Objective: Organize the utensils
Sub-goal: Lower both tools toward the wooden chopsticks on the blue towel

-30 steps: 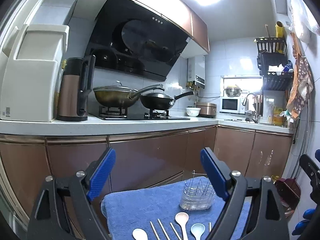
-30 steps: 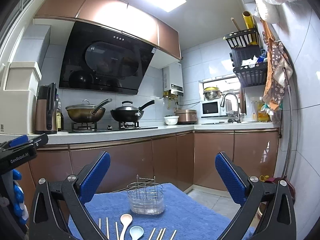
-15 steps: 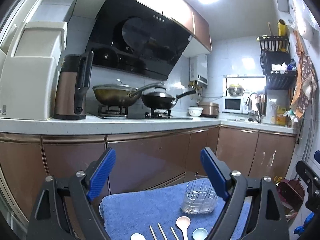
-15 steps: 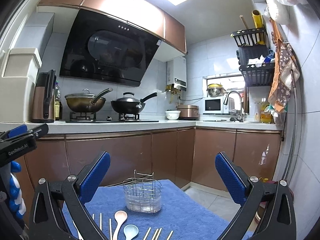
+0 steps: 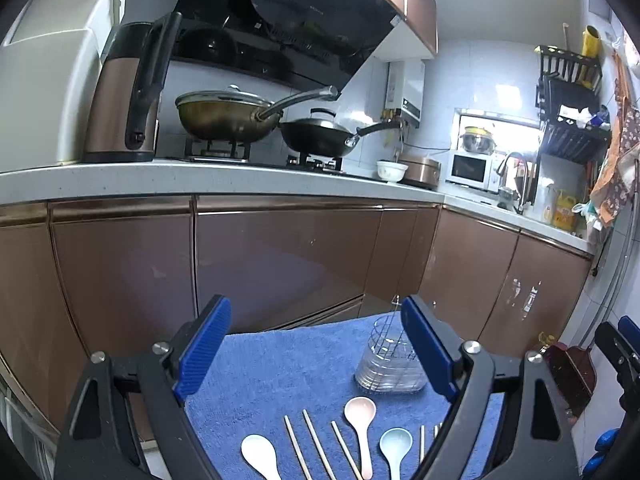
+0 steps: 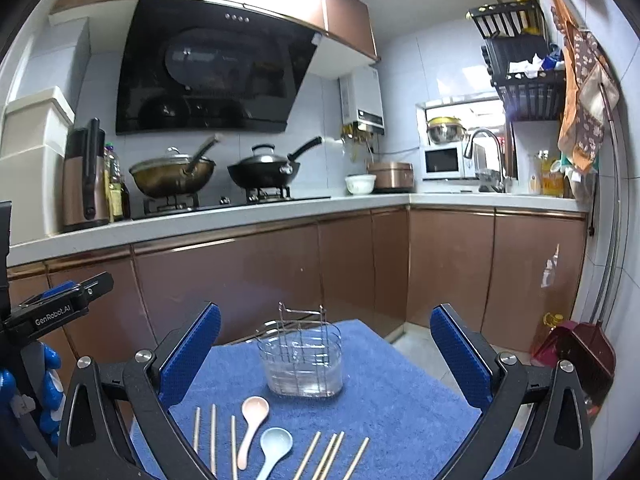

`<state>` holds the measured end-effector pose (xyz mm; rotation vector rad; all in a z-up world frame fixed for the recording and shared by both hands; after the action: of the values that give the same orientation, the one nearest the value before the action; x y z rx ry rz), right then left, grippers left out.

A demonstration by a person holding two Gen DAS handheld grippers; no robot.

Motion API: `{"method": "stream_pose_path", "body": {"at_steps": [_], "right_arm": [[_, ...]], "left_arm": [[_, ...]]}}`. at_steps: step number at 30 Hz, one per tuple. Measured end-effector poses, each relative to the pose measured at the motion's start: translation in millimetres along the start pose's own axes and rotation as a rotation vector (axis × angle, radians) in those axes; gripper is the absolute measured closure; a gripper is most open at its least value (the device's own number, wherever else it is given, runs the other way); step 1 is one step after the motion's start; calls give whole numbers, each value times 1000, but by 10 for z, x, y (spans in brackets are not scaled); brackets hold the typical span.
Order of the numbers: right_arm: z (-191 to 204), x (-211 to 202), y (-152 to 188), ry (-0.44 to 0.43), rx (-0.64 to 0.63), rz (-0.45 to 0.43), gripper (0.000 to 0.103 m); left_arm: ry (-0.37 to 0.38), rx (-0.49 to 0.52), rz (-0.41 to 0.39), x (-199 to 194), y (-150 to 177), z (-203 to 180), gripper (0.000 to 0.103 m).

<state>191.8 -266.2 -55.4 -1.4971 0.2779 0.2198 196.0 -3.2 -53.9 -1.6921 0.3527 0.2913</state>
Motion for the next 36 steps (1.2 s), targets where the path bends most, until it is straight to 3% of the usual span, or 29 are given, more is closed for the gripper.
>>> {"method": "stream_pose_path", "body": {"at_steps": [8, 24, 27, 30, 33, 36], "right_arm": [[-82, 165, 83, 22, 15, 37, 0], [-219, 703, 460, 0, 66, 252, 0], [-273, 799, 549, -7, 79, 295, 0], [-354, 905, 668, -31, 109, 358, 5], [-426, 1030, 812, -65, 137, 436, 14], [-494, 1165, 1008, -98, 170, 528, 28]], "left_arm": [[-29, 28, 43, 211, 93, -90, 17], [-37, 65, 202, 739, 387, -266, 17], [21, 24, 312, 937, 510, -248, 17], [131, -48, 477, 1213, 710, -195, 18], [205, -75, 630, 1466, 979, -165, 18], [229, -89, 756, 1672, 1249, -138, 20]]}}
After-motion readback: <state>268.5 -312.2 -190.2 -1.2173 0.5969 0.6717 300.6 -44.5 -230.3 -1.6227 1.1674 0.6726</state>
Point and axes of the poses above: each gripper's, at about its wrist camera, not at the fingertips, and x roughly the way its jaws point, z to its left, y to its underside, the point moved 7 cm from there along x, roughly the way its jaws point, and after that the axes turned 8 degrees about z, right-handed, at the moved point
